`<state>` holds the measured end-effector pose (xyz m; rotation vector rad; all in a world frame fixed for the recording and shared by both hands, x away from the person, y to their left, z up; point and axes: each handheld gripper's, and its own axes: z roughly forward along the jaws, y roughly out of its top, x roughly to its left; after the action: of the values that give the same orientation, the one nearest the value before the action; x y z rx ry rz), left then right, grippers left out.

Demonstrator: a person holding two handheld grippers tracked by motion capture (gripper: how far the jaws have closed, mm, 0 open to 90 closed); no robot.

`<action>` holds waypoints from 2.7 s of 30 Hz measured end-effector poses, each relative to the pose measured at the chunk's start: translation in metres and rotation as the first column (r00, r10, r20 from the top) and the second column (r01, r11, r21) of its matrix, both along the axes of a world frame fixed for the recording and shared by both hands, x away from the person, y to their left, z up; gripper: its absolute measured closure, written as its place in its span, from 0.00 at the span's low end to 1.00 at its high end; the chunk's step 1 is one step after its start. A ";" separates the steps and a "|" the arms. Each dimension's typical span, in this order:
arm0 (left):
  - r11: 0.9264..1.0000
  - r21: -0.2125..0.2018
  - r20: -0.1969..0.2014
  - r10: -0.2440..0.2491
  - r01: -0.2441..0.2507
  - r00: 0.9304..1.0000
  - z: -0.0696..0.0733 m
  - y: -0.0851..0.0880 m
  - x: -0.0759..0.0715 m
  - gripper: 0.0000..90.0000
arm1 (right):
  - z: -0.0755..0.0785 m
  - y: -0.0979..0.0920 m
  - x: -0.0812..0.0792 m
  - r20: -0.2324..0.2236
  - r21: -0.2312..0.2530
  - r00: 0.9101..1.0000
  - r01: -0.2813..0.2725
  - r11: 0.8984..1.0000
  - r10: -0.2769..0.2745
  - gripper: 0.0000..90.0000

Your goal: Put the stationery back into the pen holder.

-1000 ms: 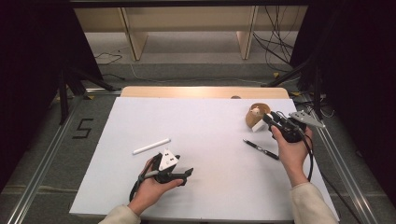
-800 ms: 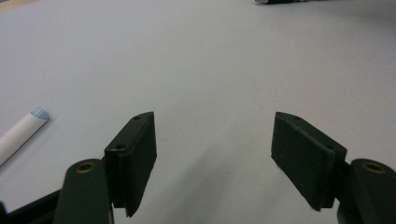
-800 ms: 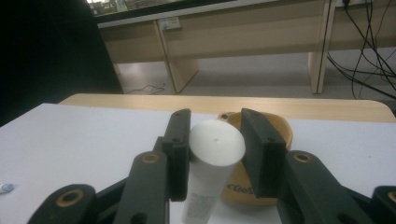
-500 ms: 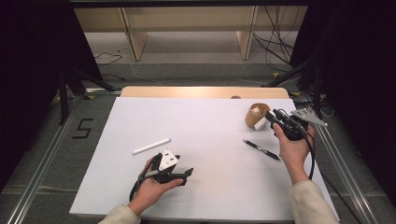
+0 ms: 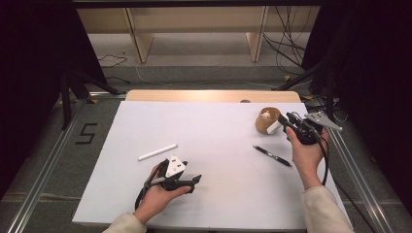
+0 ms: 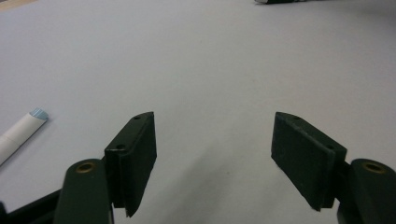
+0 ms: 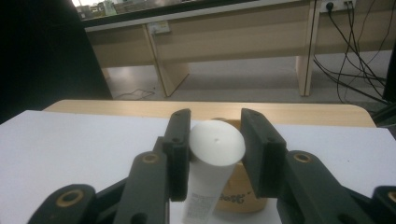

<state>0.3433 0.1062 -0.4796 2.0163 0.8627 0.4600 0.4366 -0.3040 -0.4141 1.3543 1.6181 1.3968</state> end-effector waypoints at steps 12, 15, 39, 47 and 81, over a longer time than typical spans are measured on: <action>1.000 0.000 -0.001 0.000 0.000 1.000 0.000 -0.001 0.000 0.34 | 0.006 -0.003 0.004 0.008 -0.009 1.000 0.018 1.000 -0.018 0.72; 1.000 0.001 -0.002 0.000 0.000 1.000 0.000 -0.001 0.000 0.34 | 0.007 -0.004 0.005 0.009 -0.012 1.000 0.024 1.000 -0.024 0.72; 1.000 0.001 -0.006 0.000 0.000 1.000 -0.001 -0.001 0.001 0.34 | 0.015 -0.010 0.015 0.021 -0.016 0.998 0.058 0.998 -0.057 0.72; 1.000 0.003 -0.007 -0.002 0.002 1.000 -0.001 -0.001 0.001 0.34 | 0.018 -0.011 0.020 0.025 -0.018 0.997 0.068 0.998 -0.068 0.72; 1.000 -0.002 -0.008 -0.002 0.002 1.000 -0.001 -0.001 0.001 0.34 | 0.013 -0.006 0.047 0.020 -0.048 0.992 0.125 0.991 -0.125 0.72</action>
<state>0.3444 0.1050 -0.4808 2.0178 0.8655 0.4504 0.4835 -0.3095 -0.4008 1.3865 1.5193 1.2835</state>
